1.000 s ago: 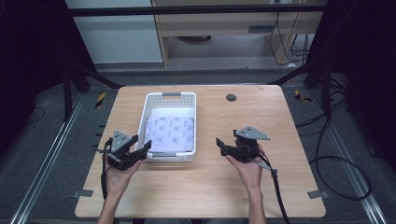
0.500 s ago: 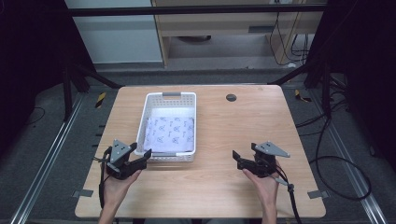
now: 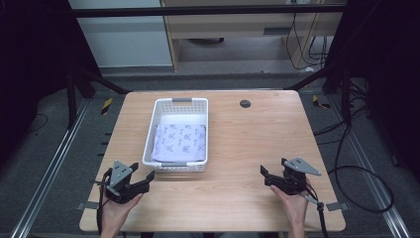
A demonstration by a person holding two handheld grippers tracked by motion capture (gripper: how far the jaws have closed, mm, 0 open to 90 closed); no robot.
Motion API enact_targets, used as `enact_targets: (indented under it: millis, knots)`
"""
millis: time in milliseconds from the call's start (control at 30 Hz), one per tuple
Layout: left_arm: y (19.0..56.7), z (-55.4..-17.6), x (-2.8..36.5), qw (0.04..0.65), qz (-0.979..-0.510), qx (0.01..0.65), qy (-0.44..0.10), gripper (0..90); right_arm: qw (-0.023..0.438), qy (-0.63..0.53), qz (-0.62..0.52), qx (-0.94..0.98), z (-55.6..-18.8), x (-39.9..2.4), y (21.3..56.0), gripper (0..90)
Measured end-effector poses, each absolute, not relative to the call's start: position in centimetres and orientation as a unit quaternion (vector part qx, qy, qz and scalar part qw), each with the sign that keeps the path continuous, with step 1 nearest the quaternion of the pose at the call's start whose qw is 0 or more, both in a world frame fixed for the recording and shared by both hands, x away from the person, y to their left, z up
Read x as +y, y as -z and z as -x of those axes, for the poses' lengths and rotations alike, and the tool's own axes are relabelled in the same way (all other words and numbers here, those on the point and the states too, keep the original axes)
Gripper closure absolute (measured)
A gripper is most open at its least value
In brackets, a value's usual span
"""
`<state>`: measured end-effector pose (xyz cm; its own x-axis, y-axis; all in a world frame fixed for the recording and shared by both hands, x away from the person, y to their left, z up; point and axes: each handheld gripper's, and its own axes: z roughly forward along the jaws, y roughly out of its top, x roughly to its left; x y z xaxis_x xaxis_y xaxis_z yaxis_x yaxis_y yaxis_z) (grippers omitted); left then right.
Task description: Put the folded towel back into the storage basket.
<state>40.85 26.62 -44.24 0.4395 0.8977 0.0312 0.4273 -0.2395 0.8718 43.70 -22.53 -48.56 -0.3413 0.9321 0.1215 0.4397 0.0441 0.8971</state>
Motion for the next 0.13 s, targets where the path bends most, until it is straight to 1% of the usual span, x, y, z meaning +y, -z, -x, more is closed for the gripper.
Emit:
enact_targets:
  millis: [133]
  knots:
    - [44.76,-40.51,27.30,0.419,-0.737,0.454,-0.274,30.6,0.263,-0.464,-0.516,0.670,-43.58,-23.07,48.89,13.3]
